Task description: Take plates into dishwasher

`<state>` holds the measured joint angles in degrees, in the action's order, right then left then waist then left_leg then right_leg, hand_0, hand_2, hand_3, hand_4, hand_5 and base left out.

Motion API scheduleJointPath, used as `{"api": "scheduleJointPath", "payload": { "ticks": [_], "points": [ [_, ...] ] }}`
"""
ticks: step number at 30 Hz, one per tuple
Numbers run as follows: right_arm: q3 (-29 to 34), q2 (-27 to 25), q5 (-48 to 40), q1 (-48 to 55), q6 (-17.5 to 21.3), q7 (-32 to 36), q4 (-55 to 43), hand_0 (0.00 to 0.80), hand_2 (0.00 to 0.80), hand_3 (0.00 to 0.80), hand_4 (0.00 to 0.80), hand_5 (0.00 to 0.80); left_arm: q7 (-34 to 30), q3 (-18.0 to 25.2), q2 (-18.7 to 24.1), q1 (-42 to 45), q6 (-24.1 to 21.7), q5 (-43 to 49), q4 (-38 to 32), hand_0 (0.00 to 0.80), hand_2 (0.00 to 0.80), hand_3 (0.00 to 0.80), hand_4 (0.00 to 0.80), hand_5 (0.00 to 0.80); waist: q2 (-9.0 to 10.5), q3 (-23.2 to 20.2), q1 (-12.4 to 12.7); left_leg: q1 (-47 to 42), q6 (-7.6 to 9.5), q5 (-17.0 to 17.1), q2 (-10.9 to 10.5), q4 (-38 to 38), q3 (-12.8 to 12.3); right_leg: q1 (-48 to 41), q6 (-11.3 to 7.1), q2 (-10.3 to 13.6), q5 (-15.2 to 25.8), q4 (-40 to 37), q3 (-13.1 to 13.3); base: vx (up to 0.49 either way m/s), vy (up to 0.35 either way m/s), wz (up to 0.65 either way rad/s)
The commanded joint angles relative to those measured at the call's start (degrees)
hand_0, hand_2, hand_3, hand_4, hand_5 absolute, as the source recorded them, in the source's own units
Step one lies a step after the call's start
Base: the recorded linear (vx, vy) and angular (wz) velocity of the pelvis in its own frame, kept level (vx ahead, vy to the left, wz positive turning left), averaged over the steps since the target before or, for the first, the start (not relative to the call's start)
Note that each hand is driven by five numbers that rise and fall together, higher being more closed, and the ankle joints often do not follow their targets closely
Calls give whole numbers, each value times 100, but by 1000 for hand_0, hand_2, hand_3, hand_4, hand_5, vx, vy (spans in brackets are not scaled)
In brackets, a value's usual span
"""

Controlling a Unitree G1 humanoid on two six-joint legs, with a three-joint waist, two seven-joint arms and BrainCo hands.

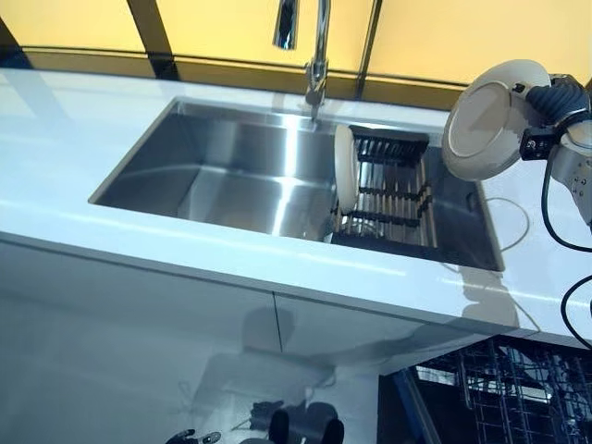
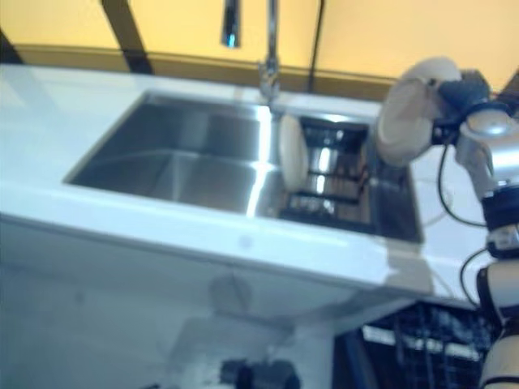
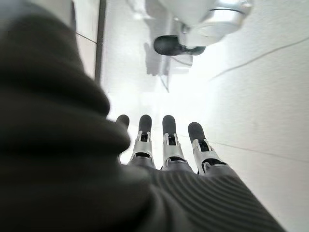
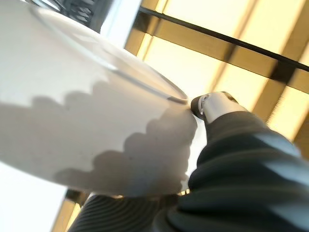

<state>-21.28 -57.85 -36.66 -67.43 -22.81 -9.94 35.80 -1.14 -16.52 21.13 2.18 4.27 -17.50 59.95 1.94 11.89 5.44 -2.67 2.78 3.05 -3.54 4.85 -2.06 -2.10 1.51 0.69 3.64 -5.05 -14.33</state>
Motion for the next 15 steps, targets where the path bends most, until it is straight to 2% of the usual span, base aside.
{"api": "scheduleJointPath", "payload": {
  "ticks": [1, 7, 15],
  "points": [
    [-376, -679, 244, -417, 134, 52, -226, 800, 800, 800, 800, 800, 6, -78, 81, 40, -20, 186, 399, 0, 0, 0, 0, 0, 254, -636, -63, -223, -217, -686, 207, 15, -292, -342, -552, 263, -465, 5, 37, -22, 22, -27],
    [-290, -1042, 405, -236, -103, 398, -424, 800, 800, 800, 800, 800, 31, 55, 138, -10, 84, 239, 468, 0, 0, 0, 0, 0, 326, -757, -282, -378, -150, -775, 220, 15, -486, -366, -590, 195, -379, 5, 375, -3, 16, -28],
    [97, -1610, 460, 211, -116, 678, -397, 800, 800, 800, 800, 800, -89, 117, 147, 12, 143, 449, 523, 0, 0, 0, 0, 0, 391, -826, -478, -449, -111, -867, 291, 15, -717, -307, -618, 105, -339, 5, 692, 2, -35, -24]
  ]
}}
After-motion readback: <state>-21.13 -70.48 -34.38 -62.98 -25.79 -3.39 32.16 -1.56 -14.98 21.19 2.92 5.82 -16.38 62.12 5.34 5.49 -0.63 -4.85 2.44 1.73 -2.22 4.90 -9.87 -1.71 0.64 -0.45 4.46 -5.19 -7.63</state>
